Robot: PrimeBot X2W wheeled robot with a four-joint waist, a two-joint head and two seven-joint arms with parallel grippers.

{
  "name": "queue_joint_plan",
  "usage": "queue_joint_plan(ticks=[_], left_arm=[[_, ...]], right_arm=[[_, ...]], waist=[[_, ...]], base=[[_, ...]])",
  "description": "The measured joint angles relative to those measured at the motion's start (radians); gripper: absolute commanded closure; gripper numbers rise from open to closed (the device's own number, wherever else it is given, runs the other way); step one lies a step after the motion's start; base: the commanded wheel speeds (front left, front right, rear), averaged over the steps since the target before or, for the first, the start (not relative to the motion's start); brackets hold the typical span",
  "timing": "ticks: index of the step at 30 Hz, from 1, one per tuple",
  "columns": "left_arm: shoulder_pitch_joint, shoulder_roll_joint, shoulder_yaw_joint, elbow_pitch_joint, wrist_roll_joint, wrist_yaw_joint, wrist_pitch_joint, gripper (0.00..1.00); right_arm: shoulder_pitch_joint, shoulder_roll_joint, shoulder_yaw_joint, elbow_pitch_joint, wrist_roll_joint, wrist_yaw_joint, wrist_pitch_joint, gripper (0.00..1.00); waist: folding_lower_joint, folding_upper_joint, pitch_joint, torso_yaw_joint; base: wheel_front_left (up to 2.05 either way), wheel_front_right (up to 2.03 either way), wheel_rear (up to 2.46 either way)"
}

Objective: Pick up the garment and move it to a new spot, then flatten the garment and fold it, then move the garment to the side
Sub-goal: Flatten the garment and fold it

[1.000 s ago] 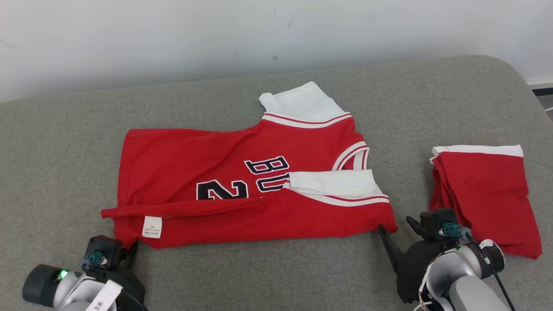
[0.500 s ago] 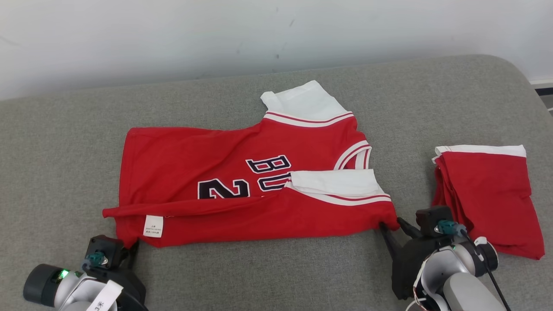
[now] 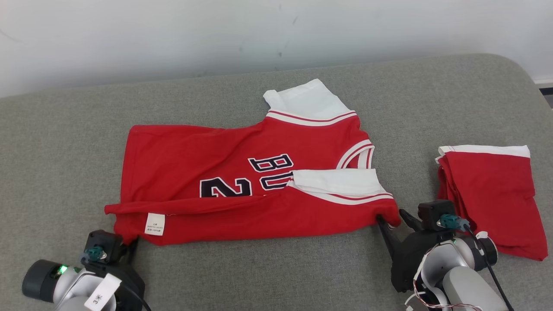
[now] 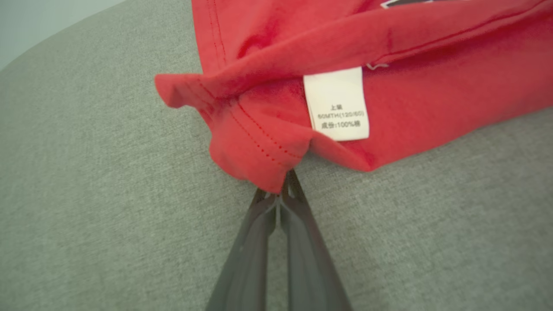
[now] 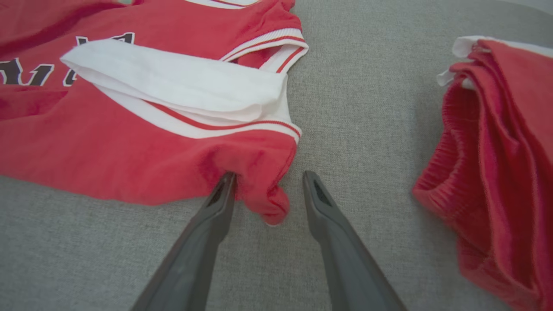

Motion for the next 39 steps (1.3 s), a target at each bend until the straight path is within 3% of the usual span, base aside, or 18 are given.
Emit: queue_joint_plan(ticks=[1,2,3,4,5,13,19,24,29,39], left_arm=[[-0.001,0.0,0.0,0.001,-0.001,0.0,0.0,1.0],[0.0,0.0,0.0,0.002,-0.001,0.0,0.0,1.0],[0.0,0.0,0.0,0.003,-0.001,0.0,0.0,1.0],[0.001,-0.001,0.0,0.003,-0.001,0.0,0.0,1.0],[0.0,-0.001,0.0,0.006,-0.001,0.0,0.0,1.0],[0.002,-0.008,0.0,0.016,-0.009,0.001,-0.002,1.0],[0.058,-0.008,-0.021,0.004,-0.008,0.0,-0.026,1.0],[0.112,0.009,-0.026,-0.014,-0.008,-0.008,-0.043,1.0],[0.159,0.062,-0.008,-0.018,-0.021,-0.017,-0.059,1.0],[0.25,0.072,-0.022,-0.056,-0.035,-0.027,-0.067,1.0]], right_arm=[[0.0,0.001,-0.002,0.0,0.003,0.0,-0.001,0.51],[0.0,0.001,-0.004,0.0,0.004,0.0,-0.002,0.57],[0.0,0.002,-0.004,0.001,0.005,0.0,-0.009,0.69],[0.0,0.002,-0.004,0.002,0.005,0.002,-0.009,0.94],[0.0,0.002,-0.003,0.007,0.005,0.007,-0.01,1.0],[0.013,-0.008,-0.015,0.019,0.009,0.008,-0.033,1.0],[0.118,-0.035,-0.041,-0.022,0.04,0.026,-0.044,1.0],[0.197,-0.056,-0.051,-0.08,0.065,0.034,-0.043,1.0],[0.253,-0.062,-0.054,-0.152,0.081,0.044,-0.031,1.0],[0.43,-0.082,-0.074,-0.281,0.151,0.051,0.065,1.0]], waist=[[-0.0001,0.0,0.0,0.0],[-0.0001,0.0,0.0,0.0],[0.0,0.0,-0.001,0.001],[0.0,0.0,-0.001,0.001],[0.0,0.0,-0.002,0.001],[0.0,0.0,-0.01,0.01],[0.0,0.0,-0.028,0.034],[-0.0001,0.0,-0.056,0.05],[-0.0001,0.0,-0.086,0.059],[-0.0001,-0.0001,-0.119,0.074]], base=[[0.0,0.0,0.0],[0.0,0.0,0.0],[0.0,0.0,0.0],[0.0,0.0,0.0],[0.0,0.0,0.0],[0.0,0.0,0.0],[0.0,0.0,0.0],[0.0,0.0,0.0],[0.0,0.0,0.0],[0.0,0.0,0.0]])
